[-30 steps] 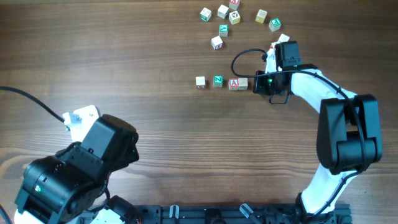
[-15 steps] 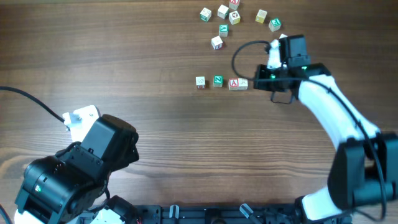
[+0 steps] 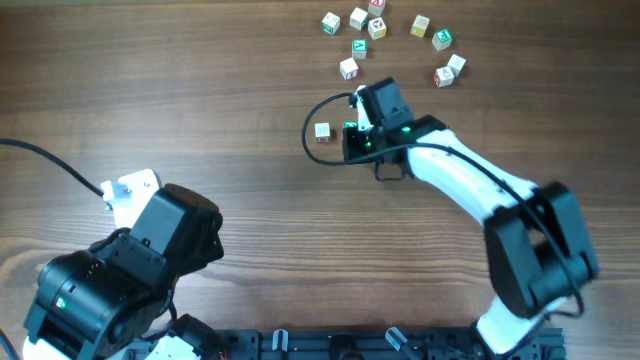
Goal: Form a horizontal line
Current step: 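Move the right gripper left and grasp the white 2 block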
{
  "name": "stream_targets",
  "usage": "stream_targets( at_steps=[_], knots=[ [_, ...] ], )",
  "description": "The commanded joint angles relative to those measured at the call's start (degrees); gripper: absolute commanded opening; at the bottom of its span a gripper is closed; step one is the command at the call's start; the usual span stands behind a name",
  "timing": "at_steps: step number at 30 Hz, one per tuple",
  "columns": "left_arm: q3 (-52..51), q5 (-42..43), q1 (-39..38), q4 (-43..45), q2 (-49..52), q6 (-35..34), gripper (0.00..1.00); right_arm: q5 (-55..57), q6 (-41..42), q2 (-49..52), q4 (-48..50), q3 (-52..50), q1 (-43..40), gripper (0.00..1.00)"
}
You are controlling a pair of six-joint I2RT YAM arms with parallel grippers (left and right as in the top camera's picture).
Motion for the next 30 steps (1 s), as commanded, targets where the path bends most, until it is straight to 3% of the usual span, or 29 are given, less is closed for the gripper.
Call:
stream_targets(
  at_steps=[1, 16, 30],
  knots=[
    [0.15, 0.07, 0.0, -0.04, -0.24, -0.13, 1.0, 1.18, 0.61, 4.42, 0.24, 5.09, 0.61, 0.05],
    [0.15, 0.07, 0.0, -0.04, -0.24, -0.13, 1.0, 2.45, -0.44, 12.26, 2.38, 7.85, 6.25, 0.05],
    [0.15, 0.07, 0.0, -0.04, -0.24, -0.13, 1.0, 15.37, 1.36, 15.54, 22.73, 10.1, 2.84, 0.05]
  ],
)
